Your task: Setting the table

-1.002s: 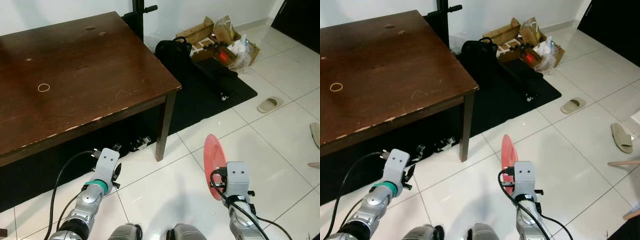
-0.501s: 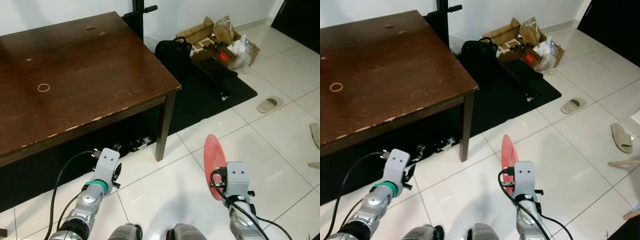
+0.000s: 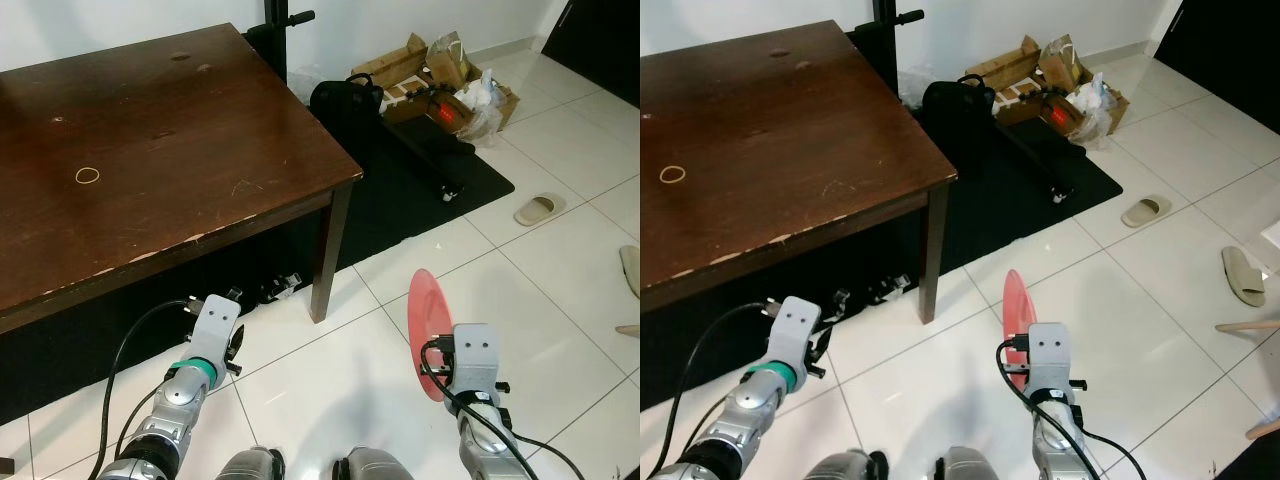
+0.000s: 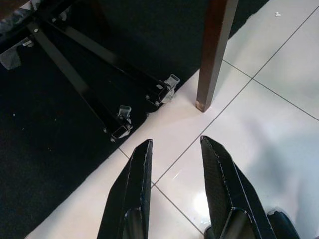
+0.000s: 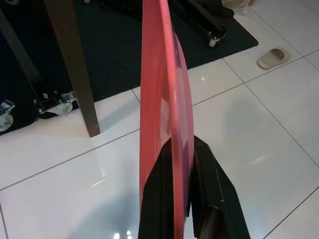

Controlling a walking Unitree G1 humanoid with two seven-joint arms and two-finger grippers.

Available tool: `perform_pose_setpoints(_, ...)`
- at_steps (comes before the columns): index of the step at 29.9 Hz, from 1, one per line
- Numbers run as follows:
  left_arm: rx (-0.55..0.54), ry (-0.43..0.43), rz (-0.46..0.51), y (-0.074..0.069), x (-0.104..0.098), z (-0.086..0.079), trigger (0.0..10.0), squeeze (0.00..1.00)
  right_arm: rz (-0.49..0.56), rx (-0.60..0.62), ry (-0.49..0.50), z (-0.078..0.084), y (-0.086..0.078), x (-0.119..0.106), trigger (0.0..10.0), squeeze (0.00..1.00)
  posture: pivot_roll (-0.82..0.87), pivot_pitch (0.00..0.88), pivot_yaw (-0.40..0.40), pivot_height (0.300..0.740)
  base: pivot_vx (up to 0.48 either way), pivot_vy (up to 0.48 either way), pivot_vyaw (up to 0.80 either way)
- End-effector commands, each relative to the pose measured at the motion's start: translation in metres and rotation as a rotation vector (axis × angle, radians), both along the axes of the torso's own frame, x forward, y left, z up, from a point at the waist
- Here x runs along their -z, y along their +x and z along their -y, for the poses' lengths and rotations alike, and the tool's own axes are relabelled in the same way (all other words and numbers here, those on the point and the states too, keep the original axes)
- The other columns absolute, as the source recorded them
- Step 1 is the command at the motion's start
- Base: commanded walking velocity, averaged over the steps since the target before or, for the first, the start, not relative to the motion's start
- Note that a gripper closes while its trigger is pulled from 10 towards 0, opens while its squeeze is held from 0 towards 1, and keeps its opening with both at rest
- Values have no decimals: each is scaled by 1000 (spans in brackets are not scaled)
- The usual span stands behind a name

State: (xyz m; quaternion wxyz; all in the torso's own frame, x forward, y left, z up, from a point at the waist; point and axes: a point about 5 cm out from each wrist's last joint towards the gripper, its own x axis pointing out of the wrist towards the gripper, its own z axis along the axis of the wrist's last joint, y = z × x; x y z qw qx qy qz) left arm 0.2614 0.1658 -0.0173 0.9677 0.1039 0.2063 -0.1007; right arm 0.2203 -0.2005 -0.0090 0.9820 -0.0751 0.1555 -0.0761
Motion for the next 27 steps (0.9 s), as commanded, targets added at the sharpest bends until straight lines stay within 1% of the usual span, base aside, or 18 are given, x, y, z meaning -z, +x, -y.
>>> perform_pose_setpoints(1, 2, 2, -23, -4, 5, 1, 10000, 0, -2, 16, 4, 2, -2, 1, 10000, 0, -118, 0, 33, 740, 0, 0, 0)
perform_pose_setpoints(8, 7, -2, -16, -5, 4, 1, 10000, 0, -2, 14, 4, 2, -2, 1, 10000, 0, -116, 0, 34, 740, 0, 0, 0)
perform_pose_setpoints(11, 22, -20, 14, -5, -1, 0, 10000, 0, -2, 16, 4, 2, -2, 1, 10000, 0, -121, 0, 41, 740, 0, 0, 0)
perform_pose_setpoints(12, 46, -32, 37, -9, -5, -3, 10000, 0, -1, 21, 3, 3, -4, 1, 10000, 0, -126, 0, 46, 740, 0, 0, 0)
perform_pose_setpoints(13, 46, -32, 37, -9, -5, -3, 10000, 0, -1, 21, 3, 3, -4, 1, 10000, 0, -126, 0, 46, 740, 0, 0, 0)
perform_pose_setpoints(14, 92, -40, 69, -20, -12, -10, 10000, 0, -1, 31, 1, 6, -6, 1, 10000, 0, -122, 0, 46, 740, 0, 0, 0)
perform_pose_setpoints(15, 106, -40, 77, -24, -14, -12, 10000, 0, -2, 34, 0, 6, -7, 1, 10000, 0, -122, 0, 46, 740, 0, 0, 0)
perform_pose_setpoints(16, 106, -40, 77, -24, -14, -12, 10000, 0, -2, 34, 0, 6, -7, 1, 10000, 0, -122, 0, 46, 740, 0, 0, 0)
perform_pose_setpoints(18, 120, -41, 92, -31, -20, -16, 10000, 0, -4, 34, 0, 7, -8, 2, 10000, 0, -109, 0, 46, 740, 0, 0, 0)
perform_pose_setpoints(19, 120, -41, 92, -31, -20, -16, 10000, 0, -4, 34, 0, 7, -8, 2, 10000, 0, -109, 0, 46, 740, 0, 0, 0)
perform_pose_setpoints(20, 170, -55, 125, -41, -35, -15, 10000, 0, -9, 24, 2, 5, -8, 3, 10000, 0, -104, 0, 45, 740, 0, 0, 0)
perform_pose_setpoints(21, 170, -55, 125, -41, -35, -15, 10000, 0, -9, 24, 2, 5, -8, 3, 10000, 0, -104, 0, 45, 740, 0, 0, 0)
perform_pose_setpoints(22, 191, -60, 137, -44, -40, -14, 10000, 0, -10, 19, 2, 4, -7, 3, 10000, 0, -88, 0, 44, 740, 0, 0, 0)
perform_pose_setpoints(23, 191, -60, 137, -44, -40, -14, 10000, 0, -10, 19, 2, 4, -7, 3, 10000, 0, -88, 0, 44, 740, 0, 0, 0)
perform_pose_setpoints(24, 213, -60, 144, -46, -44, -14, 10000, 0, -11, 16, 4, 3, -6, 3, 10000, 0, -88, 0, 44, 740, 0, 0, 0)
perform_pose_setpoints(26, 223, -47, 143, -46, -43, -16, 10000, 0, -11, 11, 6, 1, -4, 3, 10000, 0, -72, 0, 38, 740, 0, 0, 0)
perform_pose_setpoints(27, 198, -26, 134, -43, -37, -21, 10000, 0, -10, 3, 9, -1, -2, 3, 10000, 0, -73, 0, 36, 740, 0, 0, 0)
